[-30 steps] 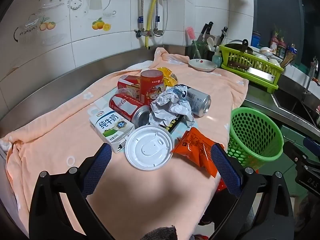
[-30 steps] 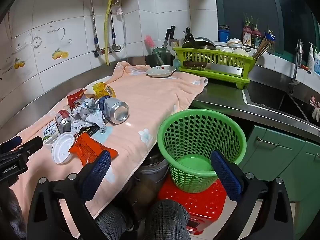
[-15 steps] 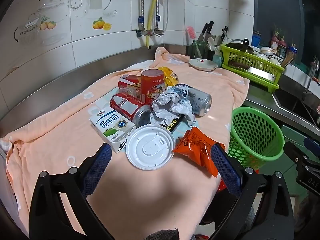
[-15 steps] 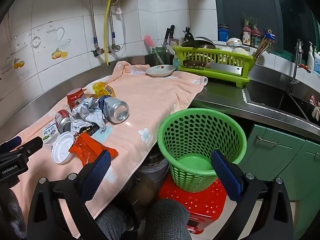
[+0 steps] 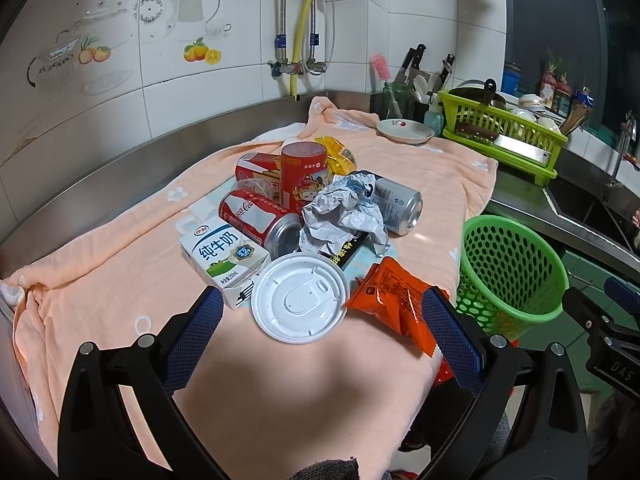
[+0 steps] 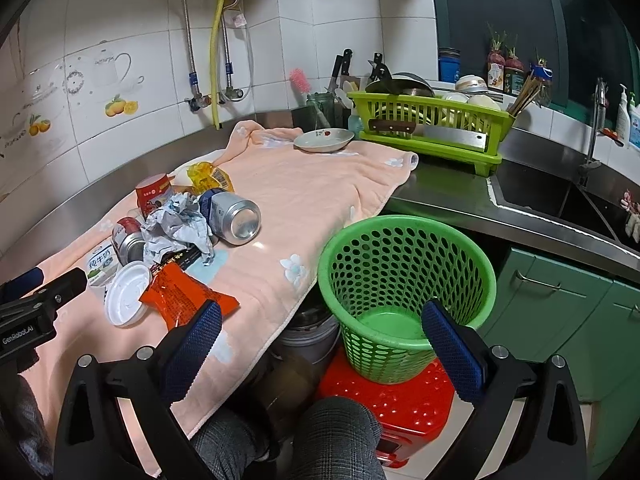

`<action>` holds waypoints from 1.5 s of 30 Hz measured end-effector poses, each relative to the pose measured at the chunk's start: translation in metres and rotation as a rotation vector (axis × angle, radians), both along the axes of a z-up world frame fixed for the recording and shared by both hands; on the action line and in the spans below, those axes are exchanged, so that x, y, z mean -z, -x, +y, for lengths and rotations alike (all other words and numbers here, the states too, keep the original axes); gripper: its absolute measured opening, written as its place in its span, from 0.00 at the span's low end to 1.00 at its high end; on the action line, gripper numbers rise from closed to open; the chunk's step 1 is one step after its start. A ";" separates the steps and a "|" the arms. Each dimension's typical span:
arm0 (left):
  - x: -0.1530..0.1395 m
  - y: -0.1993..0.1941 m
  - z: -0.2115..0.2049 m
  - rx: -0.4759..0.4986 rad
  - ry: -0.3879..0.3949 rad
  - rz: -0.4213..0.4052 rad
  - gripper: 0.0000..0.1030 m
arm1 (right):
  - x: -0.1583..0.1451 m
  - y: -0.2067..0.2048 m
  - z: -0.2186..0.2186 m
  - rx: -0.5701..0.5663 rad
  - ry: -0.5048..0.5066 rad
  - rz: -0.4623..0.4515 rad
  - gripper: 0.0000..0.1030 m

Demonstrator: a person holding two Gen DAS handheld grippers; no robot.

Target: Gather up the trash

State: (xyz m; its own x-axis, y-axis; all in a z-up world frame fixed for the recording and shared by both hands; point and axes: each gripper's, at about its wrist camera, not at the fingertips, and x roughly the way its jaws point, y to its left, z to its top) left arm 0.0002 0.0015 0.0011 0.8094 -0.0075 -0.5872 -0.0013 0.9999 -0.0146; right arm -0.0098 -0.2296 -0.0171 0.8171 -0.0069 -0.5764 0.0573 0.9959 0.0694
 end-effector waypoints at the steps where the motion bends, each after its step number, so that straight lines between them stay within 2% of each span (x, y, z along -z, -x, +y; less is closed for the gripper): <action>1: 0.000 0.000 0.000 0.000 -0.002 0.000 0.95 | 0.000 0.000 0.001 0.001 0.001 0.000 0.94; 45: -0.001 -0.012 0.013 -0.030 -0.014 -0.006 0.95 | 0.006 -0.012 0.014 -0.062 0.017 0.017 0.94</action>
